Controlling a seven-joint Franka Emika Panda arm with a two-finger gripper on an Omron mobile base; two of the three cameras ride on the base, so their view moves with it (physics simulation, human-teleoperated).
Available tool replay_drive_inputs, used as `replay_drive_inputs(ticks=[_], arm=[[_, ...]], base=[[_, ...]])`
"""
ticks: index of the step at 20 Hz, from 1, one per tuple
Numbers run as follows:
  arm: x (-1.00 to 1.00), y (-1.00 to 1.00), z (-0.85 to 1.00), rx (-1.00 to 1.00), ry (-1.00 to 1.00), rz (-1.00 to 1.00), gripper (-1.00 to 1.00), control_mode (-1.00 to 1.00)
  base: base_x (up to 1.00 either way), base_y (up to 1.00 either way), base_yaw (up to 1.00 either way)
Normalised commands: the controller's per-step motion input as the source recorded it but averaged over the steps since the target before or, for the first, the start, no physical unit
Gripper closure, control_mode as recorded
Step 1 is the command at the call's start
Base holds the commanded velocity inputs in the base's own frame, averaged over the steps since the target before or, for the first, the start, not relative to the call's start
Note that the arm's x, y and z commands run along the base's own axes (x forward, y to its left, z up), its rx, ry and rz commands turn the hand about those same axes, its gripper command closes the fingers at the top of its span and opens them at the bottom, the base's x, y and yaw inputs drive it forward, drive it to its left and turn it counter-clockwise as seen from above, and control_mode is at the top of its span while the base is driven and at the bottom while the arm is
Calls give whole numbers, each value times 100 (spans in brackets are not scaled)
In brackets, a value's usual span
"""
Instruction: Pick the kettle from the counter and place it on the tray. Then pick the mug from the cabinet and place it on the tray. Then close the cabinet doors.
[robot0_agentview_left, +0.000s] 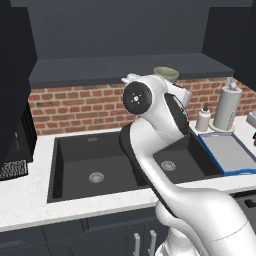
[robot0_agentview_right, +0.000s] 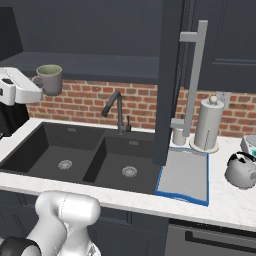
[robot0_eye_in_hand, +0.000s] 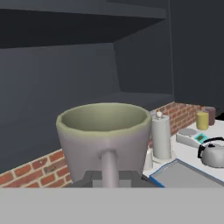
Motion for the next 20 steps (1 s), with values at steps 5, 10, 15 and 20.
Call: replay_drive_inputs(ticks=[5, 10, 15, 20], arm=[[-59, -58, -7, -13, 0, 1, 100, -100], [-49, -62, -13, -13, 0, 4, 100, -100], [-33, -74, -20, -13, 4, 9, 100, -100], [-27, -79, -34, -13, 6, 15, 100, -100]], base=[[0, 0, 0], [0, 0, 0], [0, 0, 0], [0, 0, 0]])
